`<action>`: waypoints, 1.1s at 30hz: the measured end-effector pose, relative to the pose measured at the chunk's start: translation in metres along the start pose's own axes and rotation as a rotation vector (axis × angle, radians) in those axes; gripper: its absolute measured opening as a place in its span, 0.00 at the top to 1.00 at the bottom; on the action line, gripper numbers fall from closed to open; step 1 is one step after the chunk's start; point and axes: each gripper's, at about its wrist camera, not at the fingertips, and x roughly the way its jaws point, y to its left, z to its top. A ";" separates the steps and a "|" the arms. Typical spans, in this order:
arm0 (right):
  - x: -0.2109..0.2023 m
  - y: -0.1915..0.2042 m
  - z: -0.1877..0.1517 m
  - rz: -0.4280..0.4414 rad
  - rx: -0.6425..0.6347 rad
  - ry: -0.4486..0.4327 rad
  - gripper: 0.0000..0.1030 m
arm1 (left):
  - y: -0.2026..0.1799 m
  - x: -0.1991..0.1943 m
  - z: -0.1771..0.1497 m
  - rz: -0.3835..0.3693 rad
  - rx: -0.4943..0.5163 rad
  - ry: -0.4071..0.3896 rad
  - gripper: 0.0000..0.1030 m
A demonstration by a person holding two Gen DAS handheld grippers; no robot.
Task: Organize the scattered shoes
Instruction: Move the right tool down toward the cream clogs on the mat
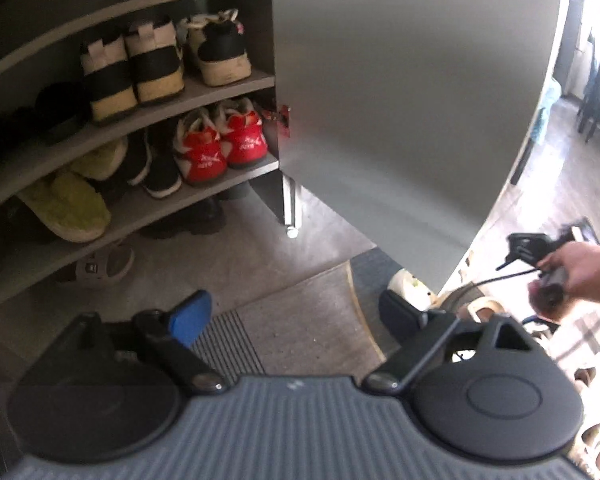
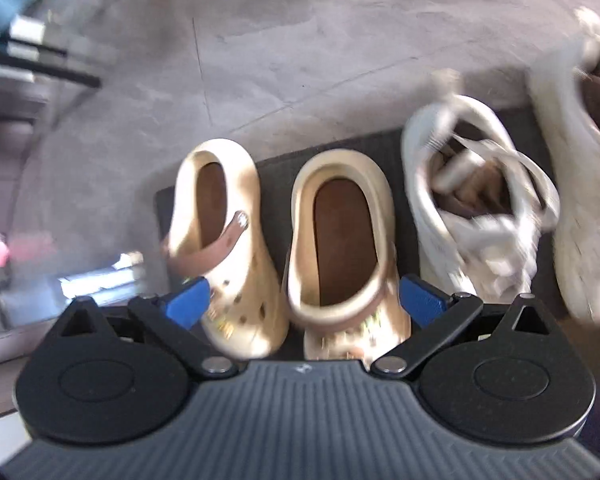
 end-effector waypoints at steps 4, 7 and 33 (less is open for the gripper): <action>0.036 0.032 0.007 -0.051 -0.092 -0.103 0.00 | 0.023 0.004 -0.002 0.063 0.027 0.093 0.11; 0.055 0.049 0.009 -0.030 -0.127 -0.125 0.00 | 0.037 0.005 -0.006 0.070 0.039 0.127 0.11; 0.097 0.068 -0.010 -0.065 -0.215 0.251 0.00 | 0.059 0.041 -0.019 0.072 -0.101 0.348 0.11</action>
